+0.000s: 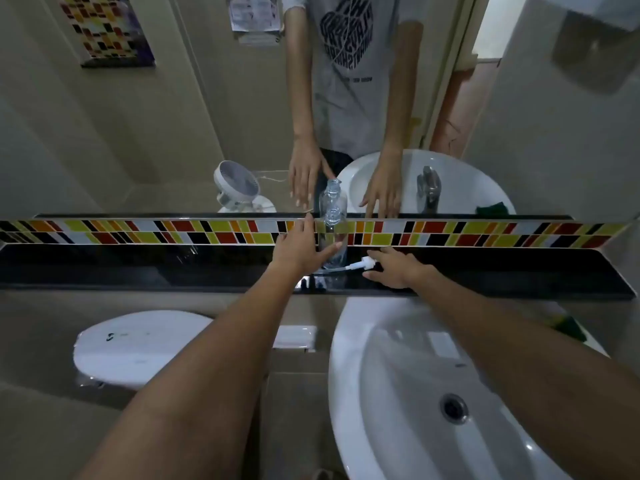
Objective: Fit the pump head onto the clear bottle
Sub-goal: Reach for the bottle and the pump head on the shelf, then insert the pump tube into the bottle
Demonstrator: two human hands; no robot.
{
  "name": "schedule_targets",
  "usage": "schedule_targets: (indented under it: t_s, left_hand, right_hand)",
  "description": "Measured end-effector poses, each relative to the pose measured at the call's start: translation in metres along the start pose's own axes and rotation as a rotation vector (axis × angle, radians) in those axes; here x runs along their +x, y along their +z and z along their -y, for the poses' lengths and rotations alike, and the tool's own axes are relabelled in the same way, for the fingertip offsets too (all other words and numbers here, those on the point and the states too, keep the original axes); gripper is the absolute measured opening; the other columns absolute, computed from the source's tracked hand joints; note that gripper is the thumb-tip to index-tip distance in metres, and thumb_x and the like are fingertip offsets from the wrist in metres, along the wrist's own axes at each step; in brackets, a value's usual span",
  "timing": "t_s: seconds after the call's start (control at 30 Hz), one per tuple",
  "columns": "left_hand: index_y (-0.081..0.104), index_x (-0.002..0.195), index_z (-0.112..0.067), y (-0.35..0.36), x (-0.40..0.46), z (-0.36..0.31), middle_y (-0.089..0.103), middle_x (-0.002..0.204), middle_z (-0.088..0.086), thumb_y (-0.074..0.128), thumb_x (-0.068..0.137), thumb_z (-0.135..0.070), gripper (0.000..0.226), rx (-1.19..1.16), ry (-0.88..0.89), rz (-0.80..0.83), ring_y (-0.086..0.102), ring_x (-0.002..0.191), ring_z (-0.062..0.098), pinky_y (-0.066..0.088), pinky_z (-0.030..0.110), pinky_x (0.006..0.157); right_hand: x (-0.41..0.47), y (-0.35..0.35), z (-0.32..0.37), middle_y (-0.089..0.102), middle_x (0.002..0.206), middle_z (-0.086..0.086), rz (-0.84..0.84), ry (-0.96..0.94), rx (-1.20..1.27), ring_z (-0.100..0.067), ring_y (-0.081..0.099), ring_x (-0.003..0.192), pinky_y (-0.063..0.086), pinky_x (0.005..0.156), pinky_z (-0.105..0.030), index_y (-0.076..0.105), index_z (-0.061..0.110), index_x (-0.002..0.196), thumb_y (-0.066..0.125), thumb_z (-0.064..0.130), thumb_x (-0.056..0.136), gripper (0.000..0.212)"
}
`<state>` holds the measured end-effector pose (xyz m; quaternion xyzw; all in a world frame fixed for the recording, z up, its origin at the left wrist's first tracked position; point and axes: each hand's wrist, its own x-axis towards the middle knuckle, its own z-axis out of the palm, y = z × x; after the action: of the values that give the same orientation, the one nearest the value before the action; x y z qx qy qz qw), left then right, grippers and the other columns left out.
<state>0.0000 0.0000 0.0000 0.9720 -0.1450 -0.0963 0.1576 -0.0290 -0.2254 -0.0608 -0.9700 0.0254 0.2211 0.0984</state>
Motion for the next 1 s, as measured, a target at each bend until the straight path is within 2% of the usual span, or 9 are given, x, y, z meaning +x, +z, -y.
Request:
schedule_targets:
  t_s: [0.1,0.2,0.37,0.5,0.6,0.67,0.73,0.8,1.0]
  left_hand:
    - [0.013,0.176,-0.012,0.002,0.004,-0.004,0.034,0.178,0.017,0.062,0.095,-0.070,0.111,-0.136,0.025,-0.026,0.043,0.162,0.036,0.039,0.056,0.130]
    - [0.027,0.171,-0.013,0.002,0.004,-0.011,0.042,0.171,0.014,0.072,0.094,-0.059,0.101,-0.267,0.029,-0.043,0.049,0.156,0.034,0.045,0.050,0.126]
    - [0.037,0.166,-0.010,0.007,0.009,-0.013,0.046,0.165,0.014,0.072,0.100,-0.044,0.082,-0.380,0.029,-0.077,0.054,0.151,0.032,0.046,0.049,0.126]
    - [0.039,0.166,-0.015,0.010,0.013,-0.013,0.046,0.167,0.011,0.075,0.098,-0.038,0.081,-0.477,0.038,-0.076,0.053,0.152,0.029,0.046,0.046,0.127]
    - [0.045,0.161,-0.017,0.010,0.018,-0.012,0.053,0.163,0.009,0.078,0.097,-0.031,0.074,-0.530,0.036,-0.068,0.055,0.150,0.027,0.047,0.040,0.120]
    - [0.050,0.155,-0.014,0.009,0.021,-0.009,0.060,0.157,0.008,0.079,0.096,-0.027,0.067,-0.568,0.027,-0.053,0.060,0.146,0.026,0.050,0.038,0.117]
    - [0.051,0.152,-0.013,0.008,0.021,-0.007,0.064,0.154,0.008,0.080,0.095,-0.026,0.066,-0.593,0.012,-0.037,0.062,0.144,0.026,0.052,0.038,0.115]
    - [0.050,0.151,-0.011,0.007,0.022,-0.008,0.065,0.153,0.009,0.081,0.095,-0.026,0.066,-0.597,0.009,-0.023,0.062,0.144,0.027,0.054,0.041,0.117]
    - [0.051,0.148,-0.009,0.002,0.025,-0.009,0.066,0.151,0.012,0.082,0.094,-0.023,0.064,-0.605,-0.002,0.001,0.064,0.142,0.031,0.054,0.048,0.119]
  right_hand:
    - [0.004,0.007,0.001,0.039,0.157,-0.014,-0.052,-0.012,0.033,-0.038,0.045,0.140,0.036,0.112,-0.051,0.035,0.026,0.159,0.056,0.052,0.099,0.069]
    - [0.005,0.016,0.001,0.045,0.149,-0.015,-0.107,-0.015,0.047,-0.036,0.047,0.135,0.038,0.111,-0.048,0.042,0.025,0.155,0.061,0.045,0.099,0.063]
    - [0.006,0.017,-0.004,0.053,0.134,-0.012,-0.176,-0.022,0.085,-0.032,0.052,0.122,0.042,0.104,-0.044,0.061,0.021,0.135,0.068,0.037,0.096,0.042]
    - [0.000,0.017,-0.013,0.056,0.127,-0.009,-0.148,-0.024,0.176,-0.028,0.056,0.118,0.047,0.100,-0.041,0.066,0.017,0.128,0.075,0.035,0.091,0.041]
    - [-0.003,0.012,-0.026,0.067,0.111,-0.005,-0.105,0.004,0.363,-0.019,0.066,0.102,0.055,0.080,-0.027,0.070,0.012,0.118,0.084,0.030,0.083,0.042]
    - [-0.009,0.002,-0.037,0.071,0.099,0.000,-0.078,0.008,0.456,-0.013,0.068,0.087,0.050,0.061,-0.015,0.073,0.014,0.109,0.090,0.029,0.077,0.039]
    - [-0.015,-0.012,-0.046,0.073,0.096,0.000,-0.072,0.009,0.535,-0.009,0.069,0.080,0.048,0.052,-0.011,0.074,0.022,0.098,0.092,0.030,0.072,0.032]
    - [-0.022,-0.026,-0.052,0.073,0.100,0.001,-0.093,0.011,0.607,-0.011,0.071,0.085,0.053,0.058,-0.016,0.075,0.025,0.096,0.092,0.032,0.071,0.031]
    - [-0.039,-0.061,-0.058,0.080,0.103,-0.007,-0.142,-0.033,0.851,-0.011,0.079,0.089,0.060,0.071,-0.020,0.077,0.008,0.113,0.088,0.020,0.078,0.038]
